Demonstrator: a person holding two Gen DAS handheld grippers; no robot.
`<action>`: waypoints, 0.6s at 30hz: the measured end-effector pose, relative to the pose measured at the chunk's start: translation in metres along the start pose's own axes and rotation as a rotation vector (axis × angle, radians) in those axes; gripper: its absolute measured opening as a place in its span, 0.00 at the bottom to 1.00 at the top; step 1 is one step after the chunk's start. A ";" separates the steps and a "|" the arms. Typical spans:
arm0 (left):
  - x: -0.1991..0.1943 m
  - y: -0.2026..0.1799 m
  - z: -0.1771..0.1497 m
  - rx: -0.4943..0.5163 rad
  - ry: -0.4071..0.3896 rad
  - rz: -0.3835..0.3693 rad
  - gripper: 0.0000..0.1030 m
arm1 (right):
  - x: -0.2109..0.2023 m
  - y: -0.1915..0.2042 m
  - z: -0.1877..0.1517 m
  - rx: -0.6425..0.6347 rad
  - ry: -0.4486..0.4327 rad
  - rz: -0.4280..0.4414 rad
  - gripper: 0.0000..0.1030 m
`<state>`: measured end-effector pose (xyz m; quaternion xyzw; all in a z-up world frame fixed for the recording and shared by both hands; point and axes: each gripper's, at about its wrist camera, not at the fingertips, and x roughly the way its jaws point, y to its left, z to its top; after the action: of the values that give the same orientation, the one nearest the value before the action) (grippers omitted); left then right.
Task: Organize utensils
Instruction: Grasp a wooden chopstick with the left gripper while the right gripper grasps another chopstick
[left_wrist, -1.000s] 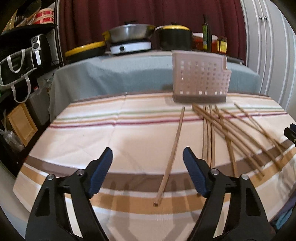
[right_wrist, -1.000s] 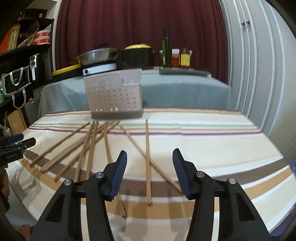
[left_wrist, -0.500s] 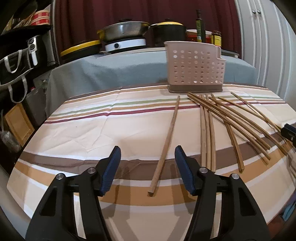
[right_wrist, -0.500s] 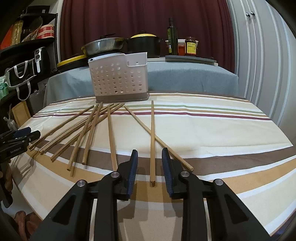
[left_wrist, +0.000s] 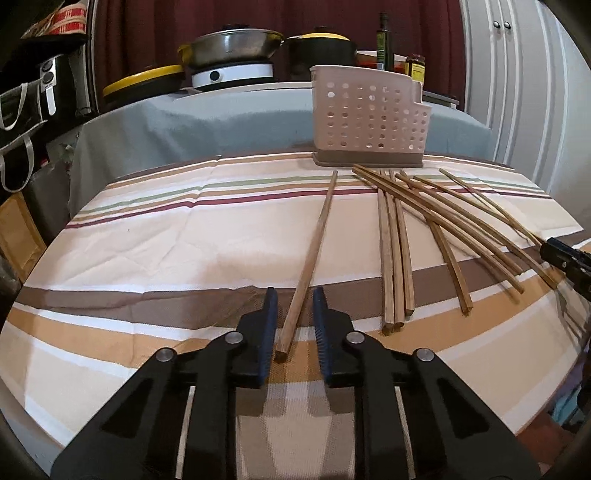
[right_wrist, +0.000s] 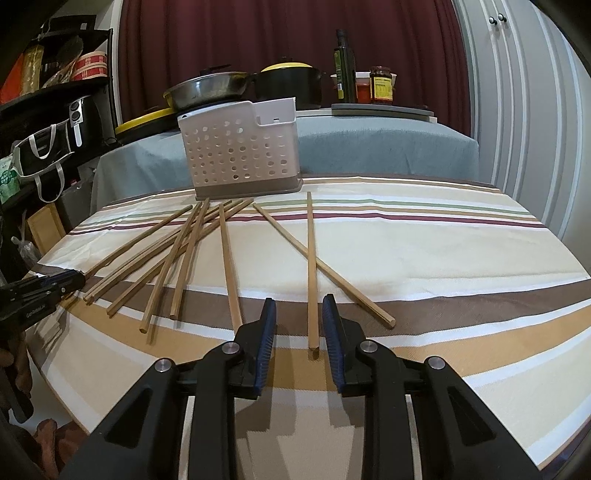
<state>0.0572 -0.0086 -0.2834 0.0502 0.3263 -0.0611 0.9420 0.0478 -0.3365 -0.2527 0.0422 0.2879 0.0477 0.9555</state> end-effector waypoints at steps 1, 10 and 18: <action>0.000 -0.001 -0.001 0.007 -0.001 -0.001 0.14 | 0.000 -0.001 0.000 0.004 0.000 0.001 0.26; -0.003 -0.004 -0.003 0.028 -0.010 -0.002 0.08 | 0.002 -0.003 -0.004 0.017 0.014 0.025 0.10; -0.005 -0.004 -0.002 0.025 -0.016 -0.001 0.07 | 0.001 0.000 -0.006 0.006 0.013 0.023 0.06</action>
<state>0.0514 -0.0117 -0.2817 0.0611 0.3178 -0.0659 0.9439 0.0453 -0.3358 -0.2576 0.0481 0.2939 0.0579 0.9529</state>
